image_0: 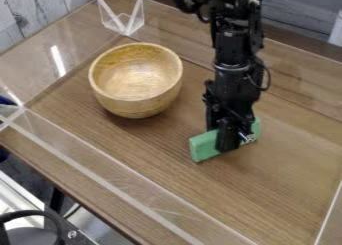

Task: Remove the green block from inside the brown bowl and put it on the table

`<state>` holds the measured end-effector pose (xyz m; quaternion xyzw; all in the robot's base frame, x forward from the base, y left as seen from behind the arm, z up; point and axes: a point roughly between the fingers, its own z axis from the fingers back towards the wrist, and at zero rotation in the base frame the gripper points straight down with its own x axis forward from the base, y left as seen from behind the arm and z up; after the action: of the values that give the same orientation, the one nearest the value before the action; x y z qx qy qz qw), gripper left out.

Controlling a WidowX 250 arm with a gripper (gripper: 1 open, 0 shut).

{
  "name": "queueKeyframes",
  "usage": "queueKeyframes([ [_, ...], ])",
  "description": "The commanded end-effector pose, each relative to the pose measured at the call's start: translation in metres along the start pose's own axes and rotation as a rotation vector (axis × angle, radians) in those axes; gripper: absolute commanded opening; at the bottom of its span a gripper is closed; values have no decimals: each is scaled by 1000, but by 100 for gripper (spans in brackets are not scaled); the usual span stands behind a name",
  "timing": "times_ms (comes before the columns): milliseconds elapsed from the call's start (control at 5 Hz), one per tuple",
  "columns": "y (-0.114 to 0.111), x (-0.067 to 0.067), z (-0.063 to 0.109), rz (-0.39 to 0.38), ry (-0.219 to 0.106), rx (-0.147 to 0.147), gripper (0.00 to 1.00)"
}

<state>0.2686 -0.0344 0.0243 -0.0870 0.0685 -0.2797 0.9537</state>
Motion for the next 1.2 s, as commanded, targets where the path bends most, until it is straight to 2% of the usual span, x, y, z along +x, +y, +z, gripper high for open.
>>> queueKeyframes([
  [0,3,0,9,9,-53,2,0],
  [400,7,12,35,39,-87,17,0],
  [600,5,13,48,62,-108,9,0],
  [1000,7,26,44,159,-122,-46,0],
])
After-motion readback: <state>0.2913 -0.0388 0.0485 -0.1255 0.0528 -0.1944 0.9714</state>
